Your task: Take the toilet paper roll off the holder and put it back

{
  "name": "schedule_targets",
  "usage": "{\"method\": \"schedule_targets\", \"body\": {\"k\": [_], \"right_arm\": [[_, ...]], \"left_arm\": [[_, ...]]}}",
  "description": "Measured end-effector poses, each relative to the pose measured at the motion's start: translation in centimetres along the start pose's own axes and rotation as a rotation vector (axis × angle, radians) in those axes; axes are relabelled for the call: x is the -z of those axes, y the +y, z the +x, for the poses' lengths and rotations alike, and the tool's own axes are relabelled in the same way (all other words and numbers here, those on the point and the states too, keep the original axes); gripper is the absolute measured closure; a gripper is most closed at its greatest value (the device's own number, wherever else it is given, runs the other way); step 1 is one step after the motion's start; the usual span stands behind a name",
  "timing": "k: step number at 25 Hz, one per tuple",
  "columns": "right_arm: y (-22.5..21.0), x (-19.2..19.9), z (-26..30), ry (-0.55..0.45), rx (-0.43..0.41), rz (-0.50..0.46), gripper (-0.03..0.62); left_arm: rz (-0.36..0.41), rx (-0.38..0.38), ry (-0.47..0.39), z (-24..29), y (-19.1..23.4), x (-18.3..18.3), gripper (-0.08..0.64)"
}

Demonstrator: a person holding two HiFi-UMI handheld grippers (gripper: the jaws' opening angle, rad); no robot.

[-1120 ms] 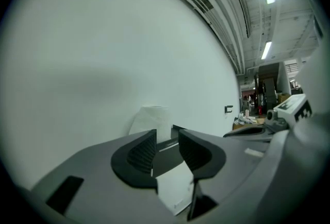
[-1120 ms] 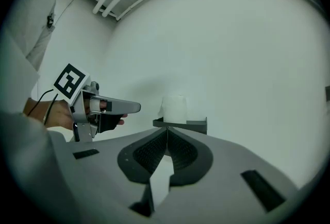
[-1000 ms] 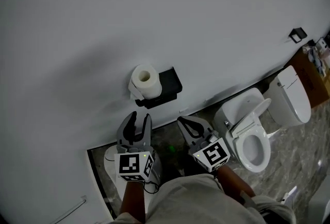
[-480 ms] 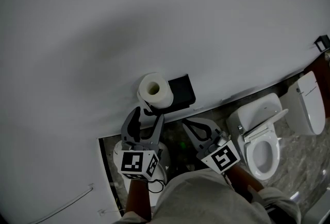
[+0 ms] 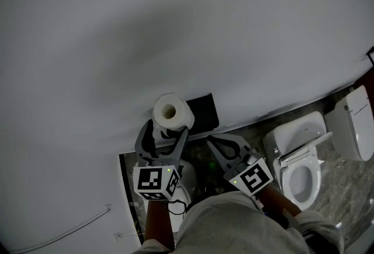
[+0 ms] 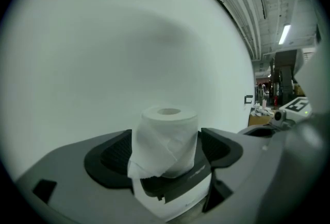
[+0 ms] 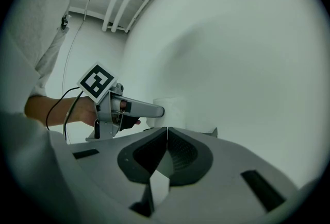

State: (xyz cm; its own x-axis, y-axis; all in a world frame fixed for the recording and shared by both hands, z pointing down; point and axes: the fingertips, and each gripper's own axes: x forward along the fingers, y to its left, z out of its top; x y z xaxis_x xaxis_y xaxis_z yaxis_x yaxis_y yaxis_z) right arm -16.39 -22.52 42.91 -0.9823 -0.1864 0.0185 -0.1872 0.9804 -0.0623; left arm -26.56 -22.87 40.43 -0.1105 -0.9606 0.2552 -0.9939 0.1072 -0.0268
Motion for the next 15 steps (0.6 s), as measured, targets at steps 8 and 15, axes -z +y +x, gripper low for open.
{"method": "schedule_targets", "body": {"k": [8,15], "right_arm": [[-2.3,-1.0,-0.6,-0.049,-0.006,0.031,0.588],[-4.5,-1.1,-1.7,-0.052,0.045,0.028,0.588]], "left_arm": [[0.064,-0.042,0.044,2.6,-0.5,-0.4,0.094],[0.135,-0.060,0.096,3.9,-0.7,0.2,0.094]]}}
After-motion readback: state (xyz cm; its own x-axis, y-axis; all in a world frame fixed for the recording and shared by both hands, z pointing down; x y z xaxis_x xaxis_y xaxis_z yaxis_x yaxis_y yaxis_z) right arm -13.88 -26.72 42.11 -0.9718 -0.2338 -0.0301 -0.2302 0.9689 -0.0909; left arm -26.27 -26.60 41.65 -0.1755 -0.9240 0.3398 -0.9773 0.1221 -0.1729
